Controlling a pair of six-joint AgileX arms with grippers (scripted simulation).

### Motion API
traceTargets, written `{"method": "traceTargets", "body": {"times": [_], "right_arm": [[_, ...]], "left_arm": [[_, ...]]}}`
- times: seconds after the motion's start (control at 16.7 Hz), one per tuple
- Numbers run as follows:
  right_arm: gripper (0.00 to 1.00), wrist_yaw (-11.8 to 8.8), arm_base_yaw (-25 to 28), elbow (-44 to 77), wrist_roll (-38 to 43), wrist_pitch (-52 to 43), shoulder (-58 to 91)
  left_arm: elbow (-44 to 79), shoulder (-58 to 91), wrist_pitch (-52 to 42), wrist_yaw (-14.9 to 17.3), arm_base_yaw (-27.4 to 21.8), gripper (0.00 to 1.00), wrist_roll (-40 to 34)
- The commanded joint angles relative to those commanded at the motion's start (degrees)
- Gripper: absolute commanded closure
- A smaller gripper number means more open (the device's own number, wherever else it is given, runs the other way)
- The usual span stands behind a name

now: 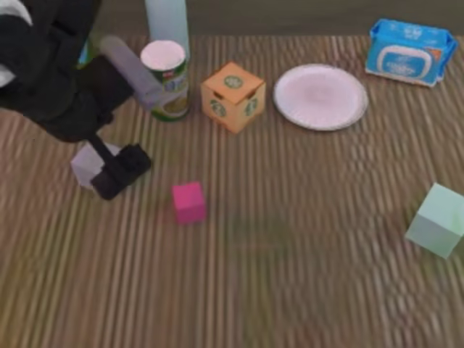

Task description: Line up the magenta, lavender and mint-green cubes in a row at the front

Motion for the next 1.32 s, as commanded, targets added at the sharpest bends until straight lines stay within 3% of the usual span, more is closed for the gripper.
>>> {"method": "traceTargets", "body": {"times": [0.3, 0.6, 1.02, 1.32], "right_arm": [[0.00, 0.0, 0.0, 0.0, 0.0, 0.0, 0.0], [0.00, 0.0, 0.0, 0.0, 0.0, 0.0, 0.0], [0.00, 0.0, 0.0, 0.0, 0.0, 0.0, 0.0], [0.00, 0.0, 0.0, 0.0, 0.0, 0.0, 0.0]], "left_arm": [[18.8, 22.3, -11.9, 0.1, -5.4, 0.00, 8.7], [29.6, 34.2, -17.7, -0.1, -8.2, 0.00, 13.4], [30.1, 35.0, -17.8, -0.1, -8.2, 0.00, 13.8], [24.8, 38.6, -8.6, -0.1, -8.4, 0.00, 13.9]]}}
